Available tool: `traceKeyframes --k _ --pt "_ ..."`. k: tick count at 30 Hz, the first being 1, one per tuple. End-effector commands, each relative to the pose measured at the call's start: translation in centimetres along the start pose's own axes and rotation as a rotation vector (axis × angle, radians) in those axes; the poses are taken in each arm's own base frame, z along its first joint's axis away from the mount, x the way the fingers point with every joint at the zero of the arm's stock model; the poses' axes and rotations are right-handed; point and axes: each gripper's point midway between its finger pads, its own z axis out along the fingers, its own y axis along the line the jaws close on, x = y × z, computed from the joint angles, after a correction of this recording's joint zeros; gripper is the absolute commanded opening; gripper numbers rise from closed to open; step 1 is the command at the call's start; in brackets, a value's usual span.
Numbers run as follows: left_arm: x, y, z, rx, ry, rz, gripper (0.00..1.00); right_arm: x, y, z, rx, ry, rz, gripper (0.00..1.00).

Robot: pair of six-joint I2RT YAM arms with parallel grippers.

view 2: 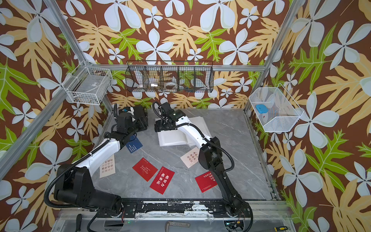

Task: Place the photos into the photo albums
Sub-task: Open the photo album at the center of the board, then move the photo album to the center of the board.

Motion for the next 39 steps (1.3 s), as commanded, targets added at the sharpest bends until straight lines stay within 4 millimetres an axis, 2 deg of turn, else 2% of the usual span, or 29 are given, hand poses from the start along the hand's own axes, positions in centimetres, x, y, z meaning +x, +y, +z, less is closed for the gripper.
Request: traceKeyframes --k 1,3,6,8,10,13,16,19,23,28,32,36,39 --pt "-0.6 0.5 -0.7 -0.035 -0.010 0.028 0.73 -0.3 3.8 -1.2 -0.162 -0.004 -0.038 0.79" --pt "-0.5 0.4 -0.8 -0.034 0.003 0.034 0.73 -0.7 4.3 -2.2 -0.167 -0.032 -0.068 0.80" --pt "0.4 0.2 -0.3 -0.020 0.042 0.035 0.73 -1.9 2.8 -4.2 -0.097 -0.105 -0.095 0.81" --pt "1.7 0.0 0.3 0.001 0.082 0.027 0.73 -2.0 -0.3 -4.9 -0.009 -0.127 -0.096 0.82" --pt "3.3 -0.7 1.1 0.020 0.126 0.032 0.73 -1.9 -4.3 -5.1 0.086 -0.136 -0.083 0.82" --pt "6.2 -2.6 2.6 0.060 0.202 0.065 0.74 -0.4 -10.2 -3.5 0.192 -0.097 -0.057 0.81" --pt "9.1 -3.5 4.3 0.083 0.291 0.056 0.74 1.4 -14.4 -1.7 0.229 -0.040 -0.024 0.81" --pt "11.2 -2.2 5.6 0.042 0.345 0.038 0.76 1.7 -17.5 -0.8 0.226 -0.056 0.024 0.81" --pt "11.8 -1.3 7.0 0.003 0.352 0.045 0.79 2.0 -19.6 0.6 0.280 -0.040 -0.007 0.82" --pt "13.7 0.9 8.7 -0.076 0.406 0.031 0.81 3.1 -22.5 2.6 0.390 -0.002 0.024 0.83" --pt "16.5 2.2 9.1 -0.051 0.477 -0.039 0.81 3.6 -24.0 2.5 0.437 -0.019 0.080 0.83" --pt "18.0 2.8 8.8 -0.011 0.494 -0.113 0.81 4.4 -25.0 1.9 0.454 -0.019 0.140 0.83" --pt "18.1 1.5 8.9 0.077 0.476 -0.151 0.81 4.8 -25.0 2.0 0.440 -0.008 0.143 0.83"
